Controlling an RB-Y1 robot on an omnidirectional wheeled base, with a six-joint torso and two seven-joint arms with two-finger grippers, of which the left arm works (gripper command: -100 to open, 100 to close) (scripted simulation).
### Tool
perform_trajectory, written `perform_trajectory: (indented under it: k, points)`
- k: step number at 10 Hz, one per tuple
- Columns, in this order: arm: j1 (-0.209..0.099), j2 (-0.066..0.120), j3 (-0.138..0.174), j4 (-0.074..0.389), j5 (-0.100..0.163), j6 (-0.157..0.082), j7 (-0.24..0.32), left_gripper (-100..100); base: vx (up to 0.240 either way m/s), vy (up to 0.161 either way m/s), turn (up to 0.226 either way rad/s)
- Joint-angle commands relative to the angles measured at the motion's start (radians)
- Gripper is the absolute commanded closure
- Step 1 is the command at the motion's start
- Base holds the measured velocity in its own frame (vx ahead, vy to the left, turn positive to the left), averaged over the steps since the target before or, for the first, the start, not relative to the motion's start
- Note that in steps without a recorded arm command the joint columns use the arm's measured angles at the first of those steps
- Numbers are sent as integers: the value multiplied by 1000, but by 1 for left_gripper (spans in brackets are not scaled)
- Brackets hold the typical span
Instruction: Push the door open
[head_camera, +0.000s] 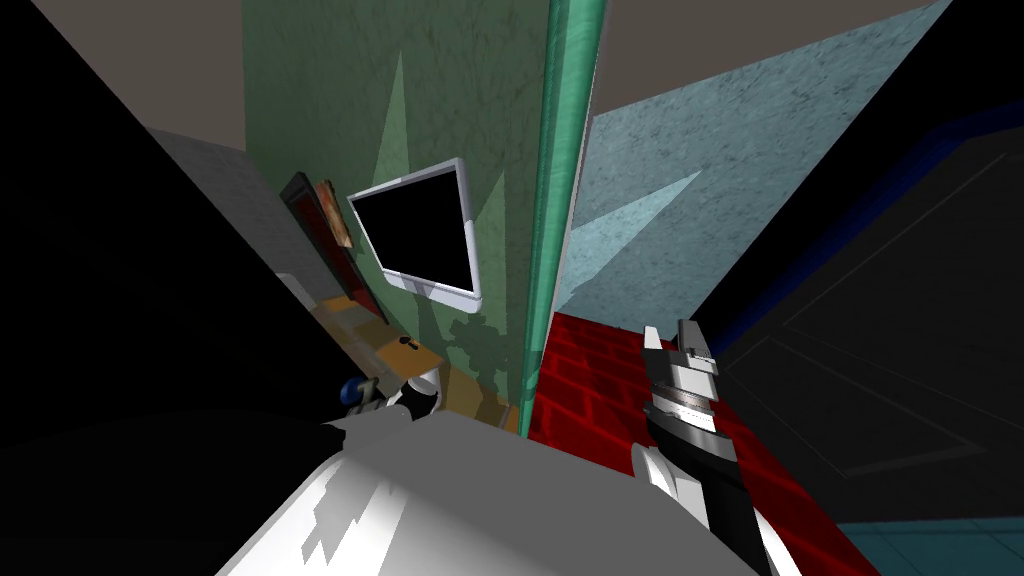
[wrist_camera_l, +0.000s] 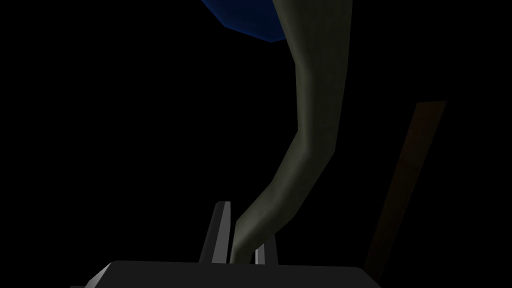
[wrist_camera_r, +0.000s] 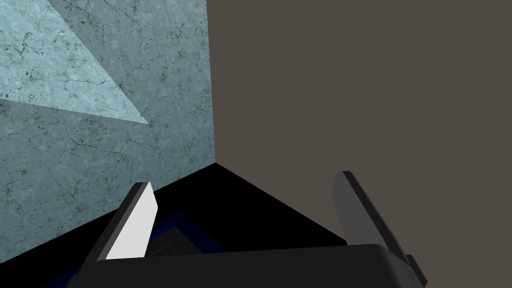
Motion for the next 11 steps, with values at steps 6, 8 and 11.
perform_trajectory:
  k: [6, 8, 11]
  points:
    - [-2, 14, 15, 18, 11, -17, 3, 100, 0, 7, 8]
    - [-1, 15, 20, 18, 15, -19, 2, 100, 0, 40, 44]
    - [-1, 16, 25, 17, 18, -22, 2, 100, -1, 33, 36]
